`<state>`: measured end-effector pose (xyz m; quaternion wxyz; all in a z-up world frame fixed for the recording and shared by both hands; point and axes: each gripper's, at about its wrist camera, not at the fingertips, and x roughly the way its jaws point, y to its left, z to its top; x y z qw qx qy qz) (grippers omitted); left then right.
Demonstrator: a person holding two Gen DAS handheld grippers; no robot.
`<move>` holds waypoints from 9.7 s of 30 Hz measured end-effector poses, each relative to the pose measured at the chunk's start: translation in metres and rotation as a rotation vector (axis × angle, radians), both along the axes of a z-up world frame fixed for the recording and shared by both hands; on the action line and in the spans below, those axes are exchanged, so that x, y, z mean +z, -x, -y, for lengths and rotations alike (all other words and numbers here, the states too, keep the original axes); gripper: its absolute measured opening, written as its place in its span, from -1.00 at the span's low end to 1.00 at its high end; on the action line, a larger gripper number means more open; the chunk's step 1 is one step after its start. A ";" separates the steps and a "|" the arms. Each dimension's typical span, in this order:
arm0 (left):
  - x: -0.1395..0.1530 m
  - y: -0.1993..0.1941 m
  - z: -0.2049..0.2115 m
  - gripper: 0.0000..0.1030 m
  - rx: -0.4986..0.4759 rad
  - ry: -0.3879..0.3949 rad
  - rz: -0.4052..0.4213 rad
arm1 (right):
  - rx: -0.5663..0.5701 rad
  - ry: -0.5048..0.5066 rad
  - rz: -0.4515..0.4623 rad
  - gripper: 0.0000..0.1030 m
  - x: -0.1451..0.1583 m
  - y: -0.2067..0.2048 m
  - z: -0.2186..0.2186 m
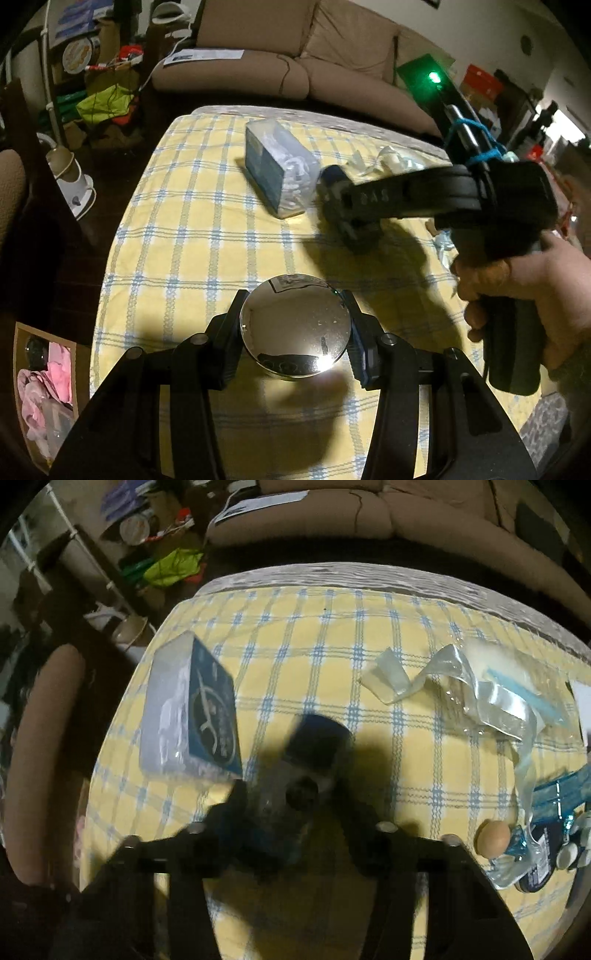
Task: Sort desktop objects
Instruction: 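Grasp the Nivea Men bottle with the right tool while the left tool holds the jar, then carry both items into the cardboard box and open both tools to release, then withdraw both open tools from the box back over the table, then grasp the clear floss-pick box with the left tool while the right tool grasps the wooden ball, then carry both items into the cardboard box and open both tools to release, then withdraw both open tools from the box back over the table, then grasp the blue transparent container with the left tool while the right tool grasps the black tin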
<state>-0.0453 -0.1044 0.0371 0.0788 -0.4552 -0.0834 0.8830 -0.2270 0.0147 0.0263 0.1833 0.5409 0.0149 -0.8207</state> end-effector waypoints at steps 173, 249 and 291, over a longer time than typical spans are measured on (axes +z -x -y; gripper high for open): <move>0.105 -0.032 -0.113 -0.43 -0.166 -0.067 -0.118 | -0.070 0.226 -0.231 -0.55 0.121 -0.166 -0.246; 0.078 -0.061 -0.171 0.99 -0.200 -0.084 0.060 | -0.189 0.253 -0.301 0.71 0.146 -0.255 -0.388; 0.012 0.111 -0.193 0.17 -0.359 0.174 -0.144 | -0.259 0.122 -0.344 -0.17 0.033 -0.111 -0.230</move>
